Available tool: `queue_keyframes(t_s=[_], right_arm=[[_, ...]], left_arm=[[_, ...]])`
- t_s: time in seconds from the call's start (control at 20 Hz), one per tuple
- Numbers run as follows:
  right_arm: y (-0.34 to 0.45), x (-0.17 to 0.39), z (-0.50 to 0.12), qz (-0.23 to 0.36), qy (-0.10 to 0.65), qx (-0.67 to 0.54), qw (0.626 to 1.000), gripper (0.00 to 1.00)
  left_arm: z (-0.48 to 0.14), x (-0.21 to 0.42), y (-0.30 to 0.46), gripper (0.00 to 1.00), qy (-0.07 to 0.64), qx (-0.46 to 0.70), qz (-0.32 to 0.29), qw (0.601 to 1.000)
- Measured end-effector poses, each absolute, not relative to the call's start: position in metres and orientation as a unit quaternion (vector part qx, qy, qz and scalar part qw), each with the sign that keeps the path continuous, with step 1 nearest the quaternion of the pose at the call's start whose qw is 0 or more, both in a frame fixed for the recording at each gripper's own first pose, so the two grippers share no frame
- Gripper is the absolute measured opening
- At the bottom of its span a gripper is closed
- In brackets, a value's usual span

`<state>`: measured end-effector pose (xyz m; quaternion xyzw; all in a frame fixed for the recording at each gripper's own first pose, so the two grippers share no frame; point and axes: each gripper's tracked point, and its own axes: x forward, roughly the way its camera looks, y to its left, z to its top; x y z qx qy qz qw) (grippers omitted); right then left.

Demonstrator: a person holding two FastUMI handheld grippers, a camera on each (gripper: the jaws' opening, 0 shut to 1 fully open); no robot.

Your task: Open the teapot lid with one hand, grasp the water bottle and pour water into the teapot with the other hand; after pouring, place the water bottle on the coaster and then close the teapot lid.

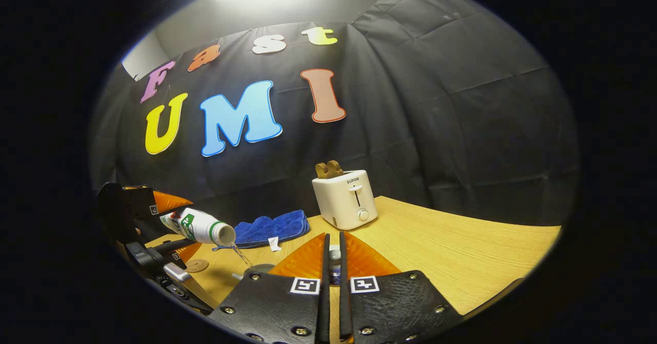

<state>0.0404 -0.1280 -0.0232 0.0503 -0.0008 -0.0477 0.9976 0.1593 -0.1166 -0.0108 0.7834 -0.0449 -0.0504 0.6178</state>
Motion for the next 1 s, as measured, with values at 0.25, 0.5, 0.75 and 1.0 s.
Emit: queue_keyframes(t_s=[0.25,0.5,0.75,1.0], right_arm=[[-0.127,0.04,-0.023,-0.046,-0.001,0.051,0.998,0.07],[-0.129,0.04,-0.023,-0.047,-0.002,0.053,0.997,0.07],[-0.128,0.04,-0.023,-0.046,-0.001,0.051,0.998,0.07],[-0.127,0.04,-0.023,-0.046,0.0,0.052,0.998,0.07]], left_arm=[[-0.008,0.161,-0.118,0.85,-0.05,0.796,-0.05,0.602],[-0.002,0.16,-0.116,0.81,-0.056,0.804,-0.048,0.59],[0.005,0.161,-0.117,0.86,-0.064,0.819,-0.046,0.569],[0.006,0.163,-0.119,0.85,-0.067,0.828,-0.049,0.554]])
